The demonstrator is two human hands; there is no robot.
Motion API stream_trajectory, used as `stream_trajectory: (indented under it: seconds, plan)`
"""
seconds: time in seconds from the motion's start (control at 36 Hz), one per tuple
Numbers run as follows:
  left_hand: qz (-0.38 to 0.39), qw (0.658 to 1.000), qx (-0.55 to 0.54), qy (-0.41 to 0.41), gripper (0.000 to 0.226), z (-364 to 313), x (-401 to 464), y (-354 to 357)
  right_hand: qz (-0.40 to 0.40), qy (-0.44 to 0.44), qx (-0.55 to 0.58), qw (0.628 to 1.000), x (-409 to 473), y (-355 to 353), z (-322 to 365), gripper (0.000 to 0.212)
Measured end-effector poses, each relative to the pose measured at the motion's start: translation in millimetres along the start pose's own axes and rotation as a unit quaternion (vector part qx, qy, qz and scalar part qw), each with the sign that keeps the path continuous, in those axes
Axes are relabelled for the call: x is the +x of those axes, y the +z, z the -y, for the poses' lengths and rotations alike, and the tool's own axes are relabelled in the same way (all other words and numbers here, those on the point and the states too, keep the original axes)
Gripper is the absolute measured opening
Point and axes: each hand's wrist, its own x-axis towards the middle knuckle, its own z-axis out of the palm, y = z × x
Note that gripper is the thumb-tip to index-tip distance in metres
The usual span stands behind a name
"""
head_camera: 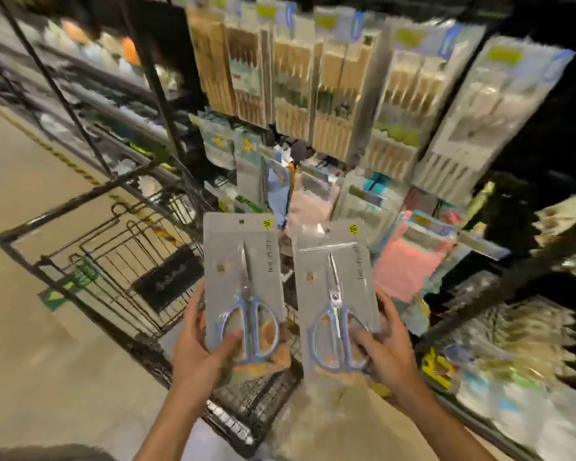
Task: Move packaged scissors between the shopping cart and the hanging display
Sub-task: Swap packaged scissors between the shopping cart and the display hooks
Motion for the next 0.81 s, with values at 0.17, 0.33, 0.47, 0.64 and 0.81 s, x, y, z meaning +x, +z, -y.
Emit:
stream_trajectory:
  seconds: [0.17, 0.33, 0.47, 0.64, 0.81]
  plan:
    - [0.065, 0.997, 0.016, 0.032, 0.094, -34.5, -44.3, 57.9, -0.056, -0.043, 0.03, 0.997, -47.6, -78.4, 30.6, 0.074]
    - [0.129, 0.987, 0.0, 0.095, 0.093, -65.8, -75.0, 114.3, -0.121, -0.082, 0.029, 0.989, -88.3, -145.8, 54.3, 0.074]
    - [0.187, 0.971, 0.003, 0.15, 0.092, -87.2, -83.9, 154.6, -0.18, -0.108, 0.031, 0.977, -114.3, -181.8, 74.1, 0.076]
    - [0.265, 0.947, 0.007, 0.181, 0.091, -114.0, -93.0, 188.1, -0.243, -0.135, 0.011, 0.961, -138.5, -205.6, 96.0, 0.077]
    - [0.329, 0.926, -0.015, 0.183, 0.091, -130.7, -92.4, 220.6, -0.313, -0.139, 0.006, 0.939, -159.7, -224.1, 104.0, 0.076]
